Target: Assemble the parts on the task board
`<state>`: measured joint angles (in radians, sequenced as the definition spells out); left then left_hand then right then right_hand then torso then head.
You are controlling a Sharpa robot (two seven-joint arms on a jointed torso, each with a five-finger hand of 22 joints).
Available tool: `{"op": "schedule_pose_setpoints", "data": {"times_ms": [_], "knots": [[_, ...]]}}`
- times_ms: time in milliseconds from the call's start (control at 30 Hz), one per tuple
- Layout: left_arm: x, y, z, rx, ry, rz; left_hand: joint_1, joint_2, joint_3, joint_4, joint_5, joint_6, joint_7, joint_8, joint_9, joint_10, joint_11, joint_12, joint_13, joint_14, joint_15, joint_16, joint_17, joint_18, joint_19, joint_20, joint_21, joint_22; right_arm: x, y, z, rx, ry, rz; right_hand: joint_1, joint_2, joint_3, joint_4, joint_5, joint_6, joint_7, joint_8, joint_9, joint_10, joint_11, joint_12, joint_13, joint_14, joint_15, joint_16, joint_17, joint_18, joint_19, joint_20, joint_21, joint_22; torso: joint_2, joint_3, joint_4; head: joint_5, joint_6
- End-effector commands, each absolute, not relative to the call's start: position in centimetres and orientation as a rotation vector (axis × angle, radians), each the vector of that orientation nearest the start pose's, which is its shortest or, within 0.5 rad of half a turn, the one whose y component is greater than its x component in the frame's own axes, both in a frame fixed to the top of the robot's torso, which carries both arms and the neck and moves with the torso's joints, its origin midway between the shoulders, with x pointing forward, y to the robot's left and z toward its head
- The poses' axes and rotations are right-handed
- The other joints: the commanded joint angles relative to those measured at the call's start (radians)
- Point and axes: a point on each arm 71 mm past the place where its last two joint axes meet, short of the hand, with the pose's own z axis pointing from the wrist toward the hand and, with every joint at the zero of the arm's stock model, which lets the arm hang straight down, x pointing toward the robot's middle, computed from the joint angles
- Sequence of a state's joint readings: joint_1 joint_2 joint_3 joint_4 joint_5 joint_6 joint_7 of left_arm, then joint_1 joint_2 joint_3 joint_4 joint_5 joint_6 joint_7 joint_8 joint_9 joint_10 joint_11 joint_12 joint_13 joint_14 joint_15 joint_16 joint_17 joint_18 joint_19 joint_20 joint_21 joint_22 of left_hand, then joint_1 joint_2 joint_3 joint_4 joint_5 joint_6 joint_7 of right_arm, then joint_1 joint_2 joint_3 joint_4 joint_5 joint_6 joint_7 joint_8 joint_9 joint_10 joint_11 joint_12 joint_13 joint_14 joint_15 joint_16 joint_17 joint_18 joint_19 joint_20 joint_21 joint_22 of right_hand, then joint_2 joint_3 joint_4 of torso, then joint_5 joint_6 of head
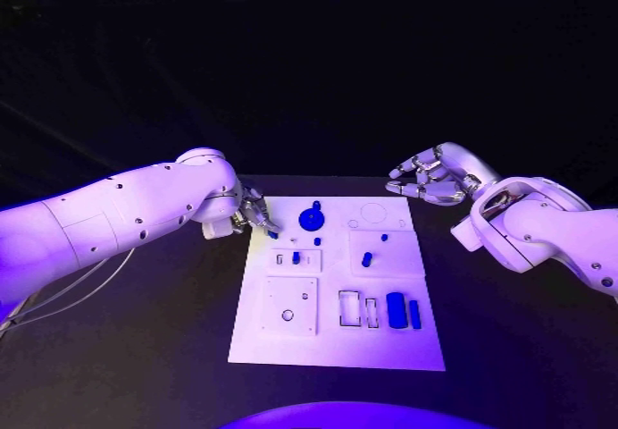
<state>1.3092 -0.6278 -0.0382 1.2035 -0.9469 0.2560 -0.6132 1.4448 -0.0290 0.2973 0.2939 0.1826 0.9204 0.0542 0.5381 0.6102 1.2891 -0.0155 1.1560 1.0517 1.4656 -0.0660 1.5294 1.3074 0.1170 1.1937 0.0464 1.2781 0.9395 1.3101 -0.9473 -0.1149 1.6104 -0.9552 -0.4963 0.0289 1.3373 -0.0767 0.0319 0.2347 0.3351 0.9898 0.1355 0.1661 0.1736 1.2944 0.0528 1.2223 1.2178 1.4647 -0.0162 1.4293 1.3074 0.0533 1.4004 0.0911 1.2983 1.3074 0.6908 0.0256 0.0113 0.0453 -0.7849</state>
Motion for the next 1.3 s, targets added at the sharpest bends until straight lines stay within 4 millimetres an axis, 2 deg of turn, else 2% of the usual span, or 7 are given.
{"op": "schedule_pose_setpoints", "data": {"times_ms": [33, 400, 467, 1000, 1300], "knots": [[53.7, 20.3, -19.3, -0.368, 2.36, -0.384, -0.005, -0.026, 0.114, -0.094, 0.002, -0.008, 0.0, 0.04, 0.02, 0.001, -0.001, -0.003, -0.001, 0.082, -0.004, 0.004, 0.198, 0.008, 0.002, -0.003, 0.007, 0.004, 48.0, -23.3, -14.5, 0.268, 1.548, 0.893, -0.004, 0.01, -0.003, -0.001, 0.003, -0.002, -0.001, 0.003, 0.001, 0.002, -0.002, -0.003, 0.0, 0.057, -0.005, -0.004, 0.057, 0.017, -0.001, -0.003, -0.006, 0.066, -0.001, 0.0, 0.0024, 0.003, 0.001], [51.5, 20.3, -18.7, -0.3, 2.294, -0.446, -0.015, -0.061, 0.174, -0.106, 0.001, -0.003, -0.002, 0.05, 0.02, 0.014, -0.003, 0.003, 0.003, 0.086, -0.006, 0.01, 0.208, 0.006, 0.012, -0.005, 0.016, 0.019, 48.0, -23.4, -14.5, 0.268, 1.546, 0.892, -0.007, 0.014, -0.003, 0.002, 0.006, -0.002, -0.001, 0.004, 0.001, 0.003, -0.002, -0.002, 0.001, 0.057, -0.005, -0.005, 0.057, 0.017, -0.001, -0.003, -0.006, 0.066, -0.005, -0.0006, 0.0069, 0.004, -0.005], [51.1, 20.2, -18.9, -0.271, 2.281, -0.446, -0.016, -0.066, 0.181, -0.108, 0.001, -0.001, -0.002, 0.051, 0.02, 0.016, -0.004, 0.005, 0.004, 0.087, -0.006, 0.011, 0.21, 0.005, 0.014, -0.005, 0.017, 0.023, 48.0, -23.4, -14.5, 0.268, 1.546, 0.891, -0.007, 0.014, -0.003, 0.002, 0.006, -0.002, -0.001, 0.004, 0.001, 0.003, -0.002, -0.002, 0.001, 0.057, -0.005, -0.005, 0.057, 0.017, -0.001, -0.003, -0.006, 0.066, -0.005, 0.0003, 0.0073, 0.005, -0.005], [49.9, 19.2, -20.9, -0.165, 2.28, -0.376, -0.032, -0.108, 0.257, -0.12, 0.001, 0.013, -0.005, 0.056, 0.016, 0.038, -0.007, 0.016, 0.016, 0.094, -0.01, 0.021, 0.227, 0.0, 0.033, -0.009, 0.033, 0.05, 48.0, -23.4, -14.6, 0.266, 1.547, 0.893, -0.007, 0.014, -0.003, 0.003, 0.007, -0.002, -0.001, 0.004, 0.0, 0.002, -0.002, -0.003, 0.0, 0.057, -0.005, -0.005, 0.057, 0.017, -0.001, -0.003, -0.006, 0.066, -0.002, 0.0003, 0.004, 0.007, -0.007], [49.7, 18.9, -21.4, -0.152, 2.297, -0.354, -0.037, -0.115, 0.274, -0.123, 0.001, 0.017, -0.005, 0.057, 0.015, 0.043, -0.008, 0.019, 0.02, 0.095, -0.011, 0.023, 0.231, -0.001, 0.037, -0.01, 0.036, 0.055, 48.0, -23.4, -14.6, 0.267, 1.548, 0.893, -0.007, 0.014, -0.003, 0.003, 0.007, -0.002, -0.001, 0.004, 0.0, 0.002, -0.002, -0.003, 0.0, 0.057, -0.005, -0.005, 0.057, 0.017, -0.001, -0.003, -0.006, 0.066, -0.003, 0.0011, 0.0035, 0.008, -0.012]]}}
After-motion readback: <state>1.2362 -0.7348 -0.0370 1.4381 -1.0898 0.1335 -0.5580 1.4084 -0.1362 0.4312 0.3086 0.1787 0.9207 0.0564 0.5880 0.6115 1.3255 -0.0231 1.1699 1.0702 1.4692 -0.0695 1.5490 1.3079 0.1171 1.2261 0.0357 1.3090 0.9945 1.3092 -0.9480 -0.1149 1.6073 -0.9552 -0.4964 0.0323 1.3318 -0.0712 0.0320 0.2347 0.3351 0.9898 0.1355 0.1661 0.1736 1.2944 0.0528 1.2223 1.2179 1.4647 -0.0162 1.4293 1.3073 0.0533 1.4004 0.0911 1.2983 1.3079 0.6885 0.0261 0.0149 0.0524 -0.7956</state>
